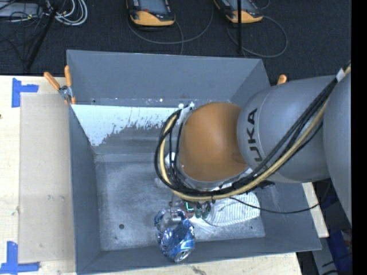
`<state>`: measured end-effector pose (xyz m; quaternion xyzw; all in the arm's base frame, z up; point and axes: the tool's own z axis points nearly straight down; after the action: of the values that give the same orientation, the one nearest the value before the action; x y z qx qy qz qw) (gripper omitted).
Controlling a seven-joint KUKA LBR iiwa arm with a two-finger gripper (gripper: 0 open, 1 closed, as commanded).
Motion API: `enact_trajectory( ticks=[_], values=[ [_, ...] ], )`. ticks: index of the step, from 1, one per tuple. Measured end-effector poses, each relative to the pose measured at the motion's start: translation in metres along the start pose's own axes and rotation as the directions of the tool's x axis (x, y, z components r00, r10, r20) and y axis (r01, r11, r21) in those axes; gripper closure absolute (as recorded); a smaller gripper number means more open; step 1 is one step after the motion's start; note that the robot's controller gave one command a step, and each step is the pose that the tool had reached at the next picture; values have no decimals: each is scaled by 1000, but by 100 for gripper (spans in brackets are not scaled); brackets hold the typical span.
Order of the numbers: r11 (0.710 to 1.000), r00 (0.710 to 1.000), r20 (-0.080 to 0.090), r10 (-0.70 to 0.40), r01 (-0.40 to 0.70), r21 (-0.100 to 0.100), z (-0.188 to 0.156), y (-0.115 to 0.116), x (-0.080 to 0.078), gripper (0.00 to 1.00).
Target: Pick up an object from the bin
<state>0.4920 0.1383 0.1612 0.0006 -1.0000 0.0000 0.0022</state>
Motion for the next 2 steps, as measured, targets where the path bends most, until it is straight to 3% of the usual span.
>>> enact_trajectory(
  ticks=[1,2],
  values=[
    [1000,1000,3,3,-3,0,-2,-1,-1,0],
    [994,994,12,-108,108,-3,25,-24,-8,0]
  ],
)
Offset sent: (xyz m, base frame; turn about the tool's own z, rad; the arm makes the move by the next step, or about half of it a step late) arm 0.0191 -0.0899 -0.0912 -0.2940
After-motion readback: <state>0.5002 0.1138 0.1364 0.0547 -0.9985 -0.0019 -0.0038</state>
